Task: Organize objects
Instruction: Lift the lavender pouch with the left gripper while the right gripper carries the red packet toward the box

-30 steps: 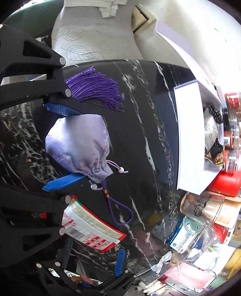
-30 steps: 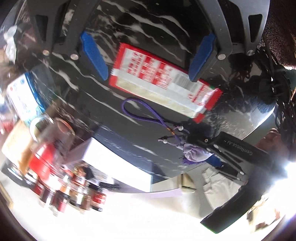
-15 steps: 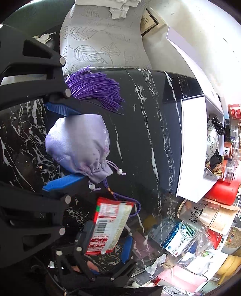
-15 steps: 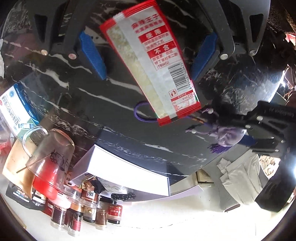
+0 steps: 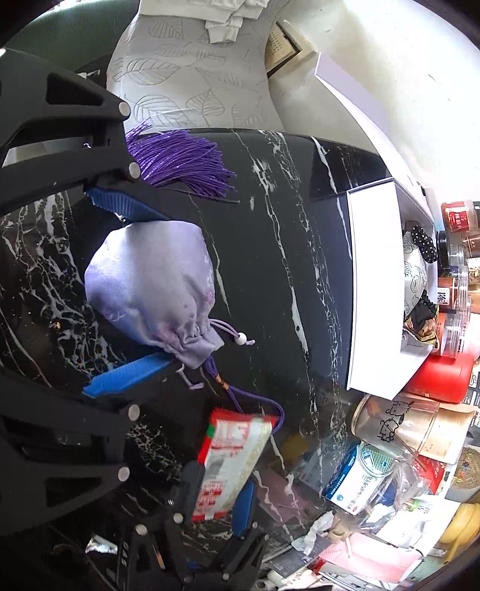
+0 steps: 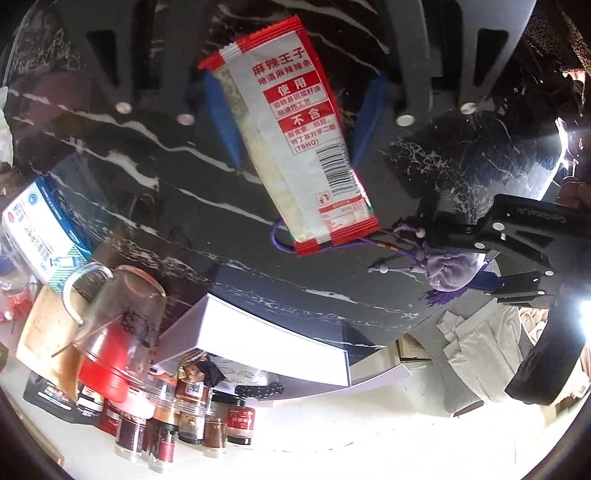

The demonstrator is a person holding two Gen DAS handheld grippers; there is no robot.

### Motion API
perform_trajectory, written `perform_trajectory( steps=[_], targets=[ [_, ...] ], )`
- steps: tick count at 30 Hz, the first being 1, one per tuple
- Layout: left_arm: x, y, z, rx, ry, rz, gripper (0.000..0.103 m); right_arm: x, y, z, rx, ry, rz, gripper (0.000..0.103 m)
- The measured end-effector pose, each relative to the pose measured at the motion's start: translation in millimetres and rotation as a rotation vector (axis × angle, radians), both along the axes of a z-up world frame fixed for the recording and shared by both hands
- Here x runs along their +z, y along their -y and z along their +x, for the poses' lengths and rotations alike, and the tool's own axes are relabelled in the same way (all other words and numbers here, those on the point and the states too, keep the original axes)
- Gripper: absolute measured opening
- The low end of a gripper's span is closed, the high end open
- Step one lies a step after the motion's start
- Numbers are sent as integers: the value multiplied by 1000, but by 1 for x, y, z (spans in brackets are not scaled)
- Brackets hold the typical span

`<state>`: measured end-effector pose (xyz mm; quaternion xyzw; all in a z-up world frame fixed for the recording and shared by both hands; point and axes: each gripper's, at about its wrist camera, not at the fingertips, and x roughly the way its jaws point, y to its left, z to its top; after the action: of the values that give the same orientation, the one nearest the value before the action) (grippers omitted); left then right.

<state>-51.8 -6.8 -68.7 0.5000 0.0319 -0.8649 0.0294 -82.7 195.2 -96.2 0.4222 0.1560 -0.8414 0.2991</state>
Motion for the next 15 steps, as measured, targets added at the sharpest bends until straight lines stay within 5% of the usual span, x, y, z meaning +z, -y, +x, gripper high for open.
perform_trajectory(
  steps=[15],
  targets=[
    [-1,-28,-10,-38,-17,-14,64,2,-39,3,-148,39,12,62]
  ],
)
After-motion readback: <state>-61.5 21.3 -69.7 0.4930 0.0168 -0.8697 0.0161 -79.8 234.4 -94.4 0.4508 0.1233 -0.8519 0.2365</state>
